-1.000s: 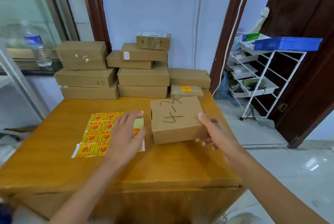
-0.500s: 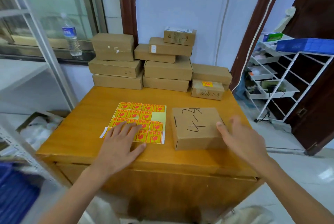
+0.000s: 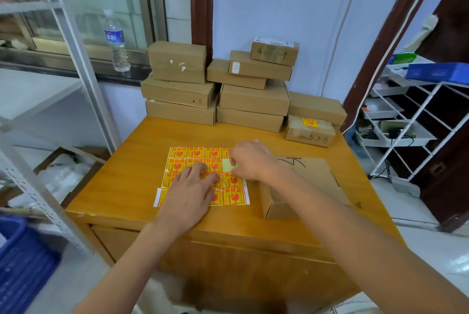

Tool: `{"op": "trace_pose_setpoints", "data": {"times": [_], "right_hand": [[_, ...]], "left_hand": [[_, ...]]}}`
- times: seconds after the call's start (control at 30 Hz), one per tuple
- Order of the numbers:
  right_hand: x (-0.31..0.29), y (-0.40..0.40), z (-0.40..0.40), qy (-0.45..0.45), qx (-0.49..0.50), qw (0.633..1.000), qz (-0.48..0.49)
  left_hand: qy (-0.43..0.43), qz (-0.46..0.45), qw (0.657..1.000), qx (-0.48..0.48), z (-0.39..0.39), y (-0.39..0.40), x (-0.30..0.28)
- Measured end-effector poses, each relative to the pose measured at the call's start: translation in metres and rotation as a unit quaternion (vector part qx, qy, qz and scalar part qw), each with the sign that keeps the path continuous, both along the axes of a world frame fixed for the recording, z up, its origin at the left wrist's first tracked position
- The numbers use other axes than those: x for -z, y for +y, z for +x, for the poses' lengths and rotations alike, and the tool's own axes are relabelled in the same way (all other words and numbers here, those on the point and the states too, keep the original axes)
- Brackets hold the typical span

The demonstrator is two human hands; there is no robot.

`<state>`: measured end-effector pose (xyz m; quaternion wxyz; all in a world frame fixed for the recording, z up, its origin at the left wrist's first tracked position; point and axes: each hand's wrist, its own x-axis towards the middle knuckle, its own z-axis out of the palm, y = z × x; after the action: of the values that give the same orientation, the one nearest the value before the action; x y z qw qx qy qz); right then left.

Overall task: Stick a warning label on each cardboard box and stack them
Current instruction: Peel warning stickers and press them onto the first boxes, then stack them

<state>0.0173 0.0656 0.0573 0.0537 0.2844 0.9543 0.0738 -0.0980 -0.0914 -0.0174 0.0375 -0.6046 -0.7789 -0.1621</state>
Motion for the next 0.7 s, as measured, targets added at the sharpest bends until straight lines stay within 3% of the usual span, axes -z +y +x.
{"op": "trace_pose_setpoints", "data": {"times": [0.4,0.57,0.7], "right_hand": [[-0.012,-0.002,0.023,0.121,0.023,0.986,-0.113],[-0.038,-0.002,0.051,0.289,0.027,0.940,-0.178],[-0.060,0.004,0.081,0.338,0.042,0.913,-0.225]], "left_hand": [[0.022,-0.008,0.999,-0.034,0.000,-0.001,0.003],[0.001,-0.003,0.999,-0.039,0.001,-0.001,0.000],[-0.006,0.078,0.996,-0.053,0.007,-0.003,-0.014]]}}
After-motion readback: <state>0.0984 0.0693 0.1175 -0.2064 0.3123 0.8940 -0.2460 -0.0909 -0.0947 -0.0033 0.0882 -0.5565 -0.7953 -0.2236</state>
